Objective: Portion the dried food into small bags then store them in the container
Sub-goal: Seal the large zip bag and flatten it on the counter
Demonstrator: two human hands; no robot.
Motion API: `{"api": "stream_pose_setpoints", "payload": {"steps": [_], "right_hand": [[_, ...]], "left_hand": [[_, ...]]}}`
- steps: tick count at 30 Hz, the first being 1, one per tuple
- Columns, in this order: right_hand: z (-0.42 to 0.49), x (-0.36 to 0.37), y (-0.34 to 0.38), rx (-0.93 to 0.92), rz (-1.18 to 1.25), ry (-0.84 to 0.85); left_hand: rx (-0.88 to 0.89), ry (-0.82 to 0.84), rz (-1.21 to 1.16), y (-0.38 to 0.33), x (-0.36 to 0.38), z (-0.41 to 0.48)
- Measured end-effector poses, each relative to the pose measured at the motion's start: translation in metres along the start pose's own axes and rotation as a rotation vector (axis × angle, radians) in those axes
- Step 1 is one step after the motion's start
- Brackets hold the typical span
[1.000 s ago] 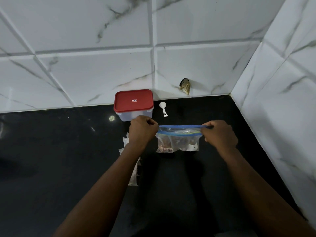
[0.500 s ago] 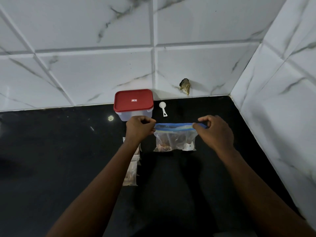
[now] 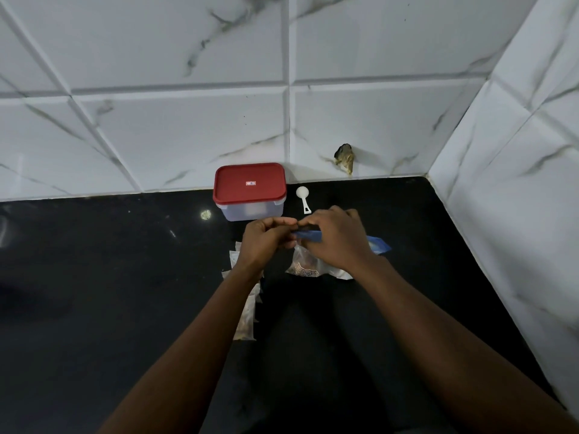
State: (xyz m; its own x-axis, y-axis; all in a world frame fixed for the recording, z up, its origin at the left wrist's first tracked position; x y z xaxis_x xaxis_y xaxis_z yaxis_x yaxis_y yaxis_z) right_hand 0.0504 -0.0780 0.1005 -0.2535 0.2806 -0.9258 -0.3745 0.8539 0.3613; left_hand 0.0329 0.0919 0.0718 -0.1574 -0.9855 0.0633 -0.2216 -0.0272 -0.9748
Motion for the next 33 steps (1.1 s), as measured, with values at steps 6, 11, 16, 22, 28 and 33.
{"api": "stream_pose_setpoints", "payload": {"steps": [6, 11, 16, 22, 28, 33], "right_hand": [[0.006, -0.006, -0.005, 0.012, 0.046, -0.021], [0.006, -0.009, -0.008, 0.018, 0.064, -0.025], [0.005, -0.012, -0.012, 0.032, 0.08, -0.038], [0.005, -0.015, -0.017, 0.071, 0.292, -0.022], [0.005, -0.026, -0.02, 0.114, 0.352, -0.032], [0.006, -0.031, -0.018, 0.13, 0.344, -0.06]], "left_hand": [[-0.045, 0.049, 0.443, 0.025, -0.001, 0.001], [-0.018, 0.03, 0.683, 0.039, 0.002, 0.01], [-0.048, 0.039, 0.666, 0.042, 0.003, 0.015], [0.05, 0.169, 0.721, 0.04, 0.001, 0.018], [0.057, 0.212, 0.634, 0.051, -0.003, 0.011], [0.063, 0.198, 0.568, 0.055, -0.003, 0.01]]}}
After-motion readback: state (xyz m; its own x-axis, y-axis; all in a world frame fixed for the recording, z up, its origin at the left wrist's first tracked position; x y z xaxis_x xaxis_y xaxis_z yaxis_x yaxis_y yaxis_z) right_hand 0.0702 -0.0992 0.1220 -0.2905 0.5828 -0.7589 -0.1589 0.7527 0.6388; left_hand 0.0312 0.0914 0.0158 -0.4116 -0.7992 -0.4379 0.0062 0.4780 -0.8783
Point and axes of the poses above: each hand's wrist, its own z-axis towards the middle knuckle, its own x-axis out of the palm, y = z × x, the point moved 1 cm from there along z, towards the middle knuckle, and after that the axes turned 14 degrees about y, right-handed, at the moved point
